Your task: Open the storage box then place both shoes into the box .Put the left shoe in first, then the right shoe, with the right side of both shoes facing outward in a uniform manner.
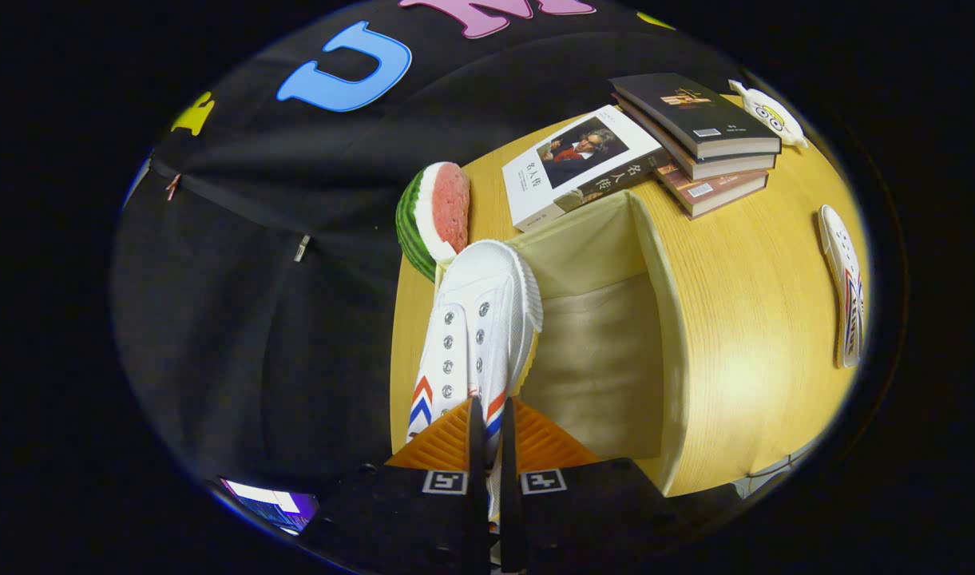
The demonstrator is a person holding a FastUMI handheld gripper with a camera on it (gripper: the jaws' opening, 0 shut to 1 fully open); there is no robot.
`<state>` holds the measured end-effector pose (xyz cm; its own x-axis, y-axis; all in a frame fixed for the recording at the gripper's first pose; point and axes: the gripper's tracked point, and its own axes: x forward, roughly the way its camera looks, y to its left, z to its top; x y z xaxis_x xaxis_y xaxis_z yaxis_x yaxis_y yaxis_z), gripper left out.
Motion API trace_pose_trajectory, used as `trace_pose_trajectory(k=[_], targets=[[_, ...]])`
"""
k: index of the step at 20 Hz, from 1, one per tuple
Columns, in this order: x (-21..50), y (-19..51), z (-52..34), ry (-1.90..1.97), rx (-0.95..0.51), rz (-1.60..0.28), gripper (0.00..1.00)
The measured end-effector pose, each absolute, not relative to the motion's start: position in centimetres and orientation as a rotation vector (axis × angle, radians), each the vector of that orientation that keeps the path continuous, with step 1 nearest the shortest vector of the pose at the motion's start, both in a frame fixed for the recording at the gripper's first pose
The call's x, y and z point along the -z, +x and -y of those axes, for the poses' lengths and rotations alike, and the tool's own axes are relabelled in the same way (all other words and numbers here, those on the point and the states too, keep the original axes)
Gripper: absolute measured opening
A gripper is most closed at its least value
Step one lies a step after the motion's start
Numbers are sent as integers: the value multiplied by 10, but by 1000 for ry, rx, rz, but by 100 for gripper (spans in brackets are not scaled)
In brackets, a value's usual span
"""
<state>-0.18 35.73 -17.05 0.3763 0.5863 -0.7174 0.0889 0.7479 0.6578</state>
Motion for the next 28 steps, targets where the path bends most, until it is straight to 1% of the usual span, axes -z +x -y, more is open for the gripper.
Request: trace_pose_trajectory(k=[1,3,4,5,8,12,17,19,25,28], targets=[[159,0,-368,740,-386,-1151,15],[143,0,-384,754,-455,-1143,72],[139,3,-369,691,-454,-1114,100],[137,4,-360,614,-460,-1076,99],[121,12,-311,474,-441,-968,99],[101,20,-210,484,-330,-882,98],[130,17,-68,461,-144,-894,99],[138,16,-29,494,-89,-900,98],[182,7,63,465,3,-955,99],[209,-2,88,456,9,-1005,99]])
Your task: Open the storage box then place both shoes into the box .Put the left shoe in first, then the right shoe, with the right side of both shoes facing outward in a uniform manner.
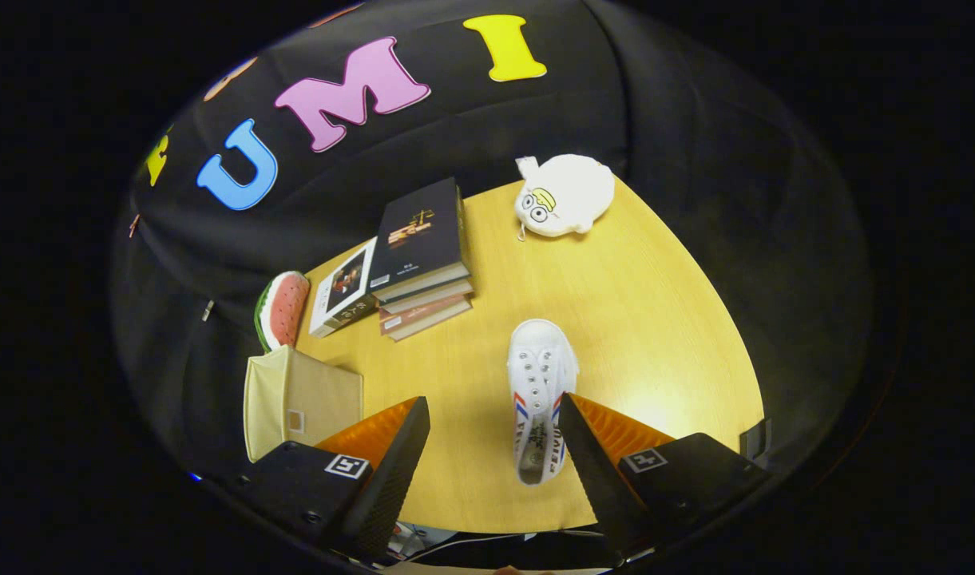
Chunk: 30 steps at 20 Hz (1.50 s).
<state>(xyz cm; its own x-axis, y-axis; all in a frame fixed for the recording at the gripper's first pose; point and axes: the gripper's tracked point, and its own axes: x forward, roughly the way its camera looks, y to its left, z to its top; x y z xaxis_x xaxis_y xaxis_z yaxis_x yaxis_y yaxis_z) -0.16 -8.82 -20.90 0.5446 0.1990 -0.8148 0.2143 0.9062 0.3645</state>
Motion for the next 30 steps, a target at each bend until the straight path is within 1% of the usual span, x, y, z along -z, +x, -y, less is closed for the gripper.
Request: trace_pose_trajectory(k=[4,9,15,21,23,24,28,29,30], targets=[[258,-11,124,345,1,-1084,99],[311,-18,141,248,-50,-1167,99],[340,-17,131,272,-103,-1219,99],[364,-12,116,301,-115,-1263,99],[367,-10,107,365,-129,-1265,97],[368,-11,103,408,-124,-1269,88],[374,-9,95,544,-100,-1296,46],[376,-9,95,549,-107,-1299,45],[374,-8,96,553,-104,-1295,41]])
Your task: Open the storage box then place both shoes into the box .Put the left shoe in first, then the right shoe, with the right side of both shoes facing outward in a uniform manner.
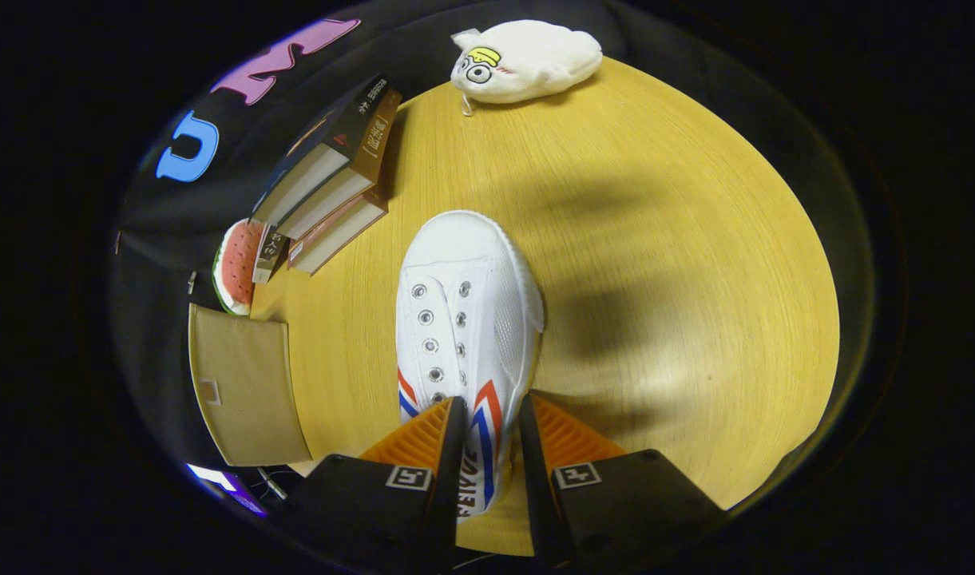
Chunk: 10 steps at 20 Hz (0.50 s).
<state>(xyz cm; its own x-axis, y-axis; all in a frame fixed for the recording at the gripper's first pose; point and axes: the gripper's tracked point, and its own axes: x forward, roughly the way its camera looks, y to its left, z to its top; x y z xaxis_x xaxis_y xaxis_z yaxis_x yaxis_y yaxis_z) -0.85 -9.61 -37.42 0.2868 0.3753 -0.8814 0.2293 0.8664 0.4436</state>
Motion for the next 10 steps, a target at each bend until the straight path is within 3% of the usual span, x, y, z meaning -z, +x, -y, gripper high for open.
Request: trace_pose_trajectory(k=[6,10], targets=[[370,-11,103,659,-100,-1282,12],[364,-13,99,692,-79,-1270,8]])
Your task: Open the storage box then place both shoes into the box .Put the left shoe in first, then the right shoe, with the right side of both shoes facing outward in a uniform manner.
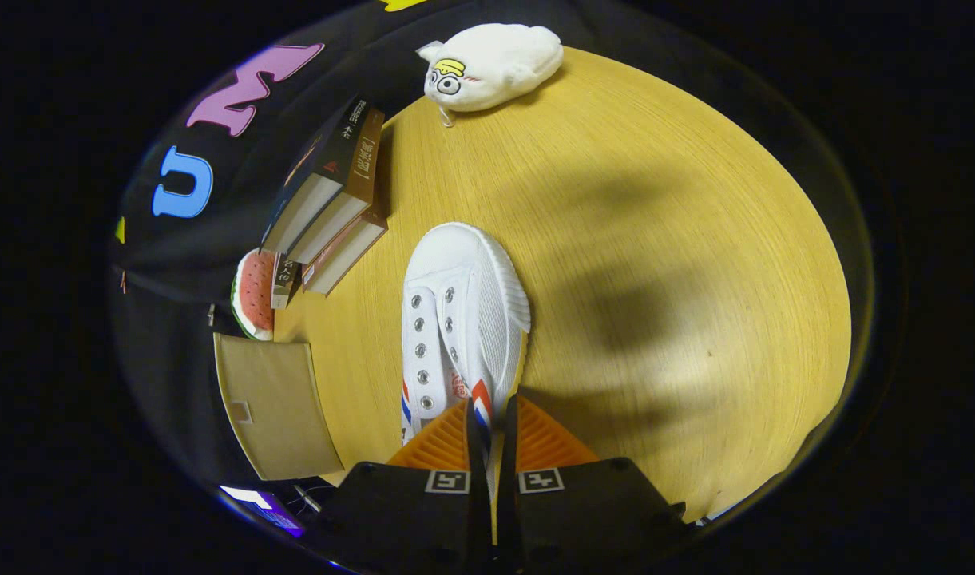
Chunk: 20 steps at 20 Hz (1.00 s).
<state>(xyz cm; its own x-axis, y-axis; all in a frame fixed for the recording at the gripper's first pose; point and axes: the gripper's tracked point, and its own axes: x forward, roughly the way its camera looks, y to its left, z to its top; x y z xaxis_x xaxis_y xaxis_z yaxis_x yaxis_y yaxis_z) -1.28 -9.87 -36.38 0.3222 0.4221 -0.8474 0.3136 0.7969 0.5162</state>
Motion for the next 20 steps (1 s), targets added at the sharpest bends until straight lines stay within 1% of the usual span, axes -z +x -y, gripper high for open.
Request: trace_pose_trajectory(k=[7,13,20], targets=[[313,-16,81,591,-137,-1207,7],[259,-18,25,584,-194,-1170,7],[185,-16,-65,673,-247,-1119,7]])
